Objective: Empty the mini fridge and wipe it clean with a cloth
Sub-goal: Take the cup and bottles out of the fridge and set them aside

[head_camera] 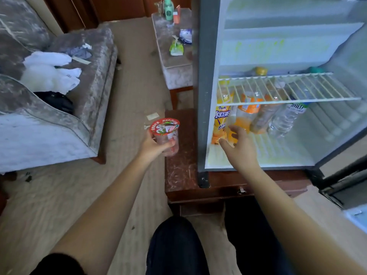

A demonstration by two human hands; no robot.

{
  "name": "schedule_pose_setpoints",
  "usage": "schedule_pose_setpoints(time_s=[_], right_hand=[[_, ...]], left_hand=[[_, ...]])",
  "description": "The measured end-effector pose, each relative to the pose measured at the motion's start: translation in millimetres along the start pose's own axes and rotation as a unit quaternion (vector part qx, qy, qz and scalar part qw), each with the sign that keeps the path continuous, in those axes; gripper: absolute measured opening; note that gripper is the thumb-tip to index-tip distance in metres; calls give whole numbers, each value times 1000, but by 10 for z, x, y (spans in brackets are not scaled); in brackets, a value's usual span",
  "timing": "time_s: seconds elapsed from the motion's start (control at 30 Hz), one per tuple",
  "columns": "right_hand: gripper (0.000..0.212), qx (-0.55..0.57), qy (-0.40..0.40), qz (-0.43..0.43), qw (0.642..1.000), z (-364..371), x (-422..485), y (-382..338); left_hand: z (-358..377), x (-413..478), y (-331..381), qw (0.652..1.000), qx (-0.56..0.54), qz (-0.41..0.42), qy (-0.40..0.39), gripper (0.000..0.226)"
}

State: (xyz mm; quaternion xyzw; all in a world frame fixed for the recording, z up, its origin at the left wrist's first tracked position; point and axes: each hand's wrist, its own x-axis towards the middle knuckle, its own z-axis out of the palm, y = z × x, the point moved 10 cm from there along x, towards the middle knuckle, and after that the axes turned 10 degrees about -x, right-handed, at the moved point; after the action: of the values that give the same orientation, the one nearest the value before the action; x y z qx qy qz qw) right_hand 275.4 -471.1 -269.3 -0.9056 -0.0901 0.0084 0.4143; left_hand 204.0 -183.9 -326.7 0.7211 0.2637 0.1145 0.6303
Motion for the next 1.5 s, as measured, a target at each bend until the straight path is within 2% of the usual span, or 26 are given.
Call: schedule_pose_setpoints(time_s=[0.17,0.3,0.57,0.73,0.83,0.93,1.03,1.13,1.23,1.33,1.4,1.47,1.5], right_hand=[[51,-1,59,6,998,160,349,10],[56,47,81,23,995,290,551,64],[49,38,85,42,995,393,692,183],[53,17,51,53,997,453,689,211],[52,1,44,59,997,477,691,219],[56,42,40,82,995,500,677,197],[63,42,37,88,995,496,667,199],[48,-6,34,80,996,489,687,240],[51,-48,32,67,996,485,701,249],[56,-50,34,61,996,471,701,225],[56,-51,39,71,995,443,677,233],[55,-57,46,83,994,396,612,265],[54,-63,49,89,993,366,559,283]], left_hand=[[123,707,-134,998,43,29,19,94],[245,1006,55,997,30,61,48,69],[401,1439,161,994,37,92,52,74],[451,1583,-3,994,83,66,41,72],[444,1624,-107,997,62,40,35,74],[437,1673,-134,998,32,19,41,73],[544,1662,-77,999,1,39,36,67],[761,1635,-70,998,-48,36,8,82],[836,1704,-119,996,-88,28,-5,99],[836,1690,-68,998,-51,35,-29,87],[877,1724,-122,997,-18,52,-62,88],[837,1699,-169,998,-4,40,-57,91],[792,1611,-133,998,-6,34,-45,85]])
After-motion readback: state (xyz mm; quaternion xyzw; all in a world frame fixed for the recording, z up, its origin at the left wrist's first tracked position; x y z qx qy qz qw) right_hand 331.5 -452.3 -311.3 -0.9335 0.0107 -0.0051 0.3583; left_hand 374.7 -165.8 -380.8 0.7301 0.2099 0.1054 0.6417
